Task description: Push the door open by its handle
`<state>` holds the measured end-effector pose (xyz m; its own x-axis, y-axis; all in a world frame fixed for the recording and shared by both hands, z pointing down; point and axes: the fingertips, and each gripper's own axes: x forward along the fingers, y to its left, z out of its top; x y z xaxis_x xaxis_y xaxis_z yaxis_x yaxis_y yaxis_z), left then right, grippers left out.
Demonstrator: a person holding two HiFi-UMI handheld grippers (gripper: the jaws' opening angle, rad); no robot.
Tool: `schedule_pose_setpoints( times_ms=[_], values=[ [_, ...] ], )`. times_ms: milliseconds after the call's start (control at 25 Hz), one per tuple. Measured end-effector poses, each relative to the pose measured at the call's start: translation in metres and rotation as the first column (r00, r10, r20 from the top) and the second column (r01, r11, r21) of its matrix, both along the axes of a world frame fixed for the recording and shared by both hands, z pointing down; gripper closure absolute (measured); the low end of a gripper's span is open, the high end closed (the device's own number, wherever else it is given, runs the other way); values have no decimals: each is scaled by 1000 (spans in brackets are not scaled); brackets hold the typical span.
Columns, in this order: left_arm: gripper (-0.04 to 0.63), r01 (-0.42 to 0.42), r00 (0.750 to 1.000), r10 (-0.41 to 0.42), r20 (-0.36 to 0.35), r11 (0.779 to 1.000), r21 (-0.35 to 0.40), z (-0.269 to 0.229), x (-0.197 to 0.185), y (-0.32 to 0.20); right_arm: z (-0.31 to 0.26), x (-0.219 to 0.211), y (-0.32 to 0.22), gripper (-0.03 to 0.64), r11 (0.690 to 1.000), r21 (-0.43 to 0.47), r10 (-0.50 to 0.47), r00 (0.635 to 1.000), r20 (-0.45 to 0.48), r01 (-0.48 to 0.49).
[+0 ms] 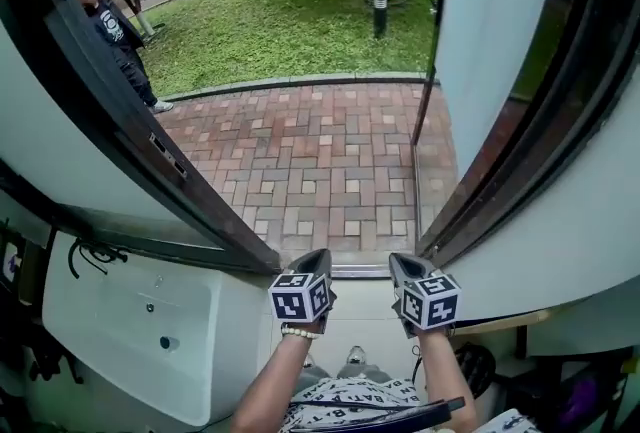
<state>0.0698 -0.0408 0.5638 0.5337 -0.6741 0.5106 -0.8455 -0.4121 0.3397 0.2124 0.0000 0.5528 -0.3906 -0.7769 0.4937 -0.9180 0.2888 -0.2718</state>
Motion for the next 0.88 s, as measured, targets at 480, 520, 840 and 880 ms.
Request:
schedule_pose_setpoints(
  times_ms=[480,520,840,880],
  values=[
    [606,7,1000,-5,-30,999,44,20,-47,141,15,-44,130,606,998,55,0,998,-63,3],
    [606,9,999,-8,-31,999,49,19,-55,152,13,-51,141,606,998,63,0,998,-67,5],
    [606,20,999,-17,-39,996,82,14,-137,275,17,-114,268,606,998,51,39,997,-61,-36],
    [606,20,999,-17,-42,997,74,14,-145,292,16,-120,287,606,998,44,42,997,-58,-39]
  ],
)
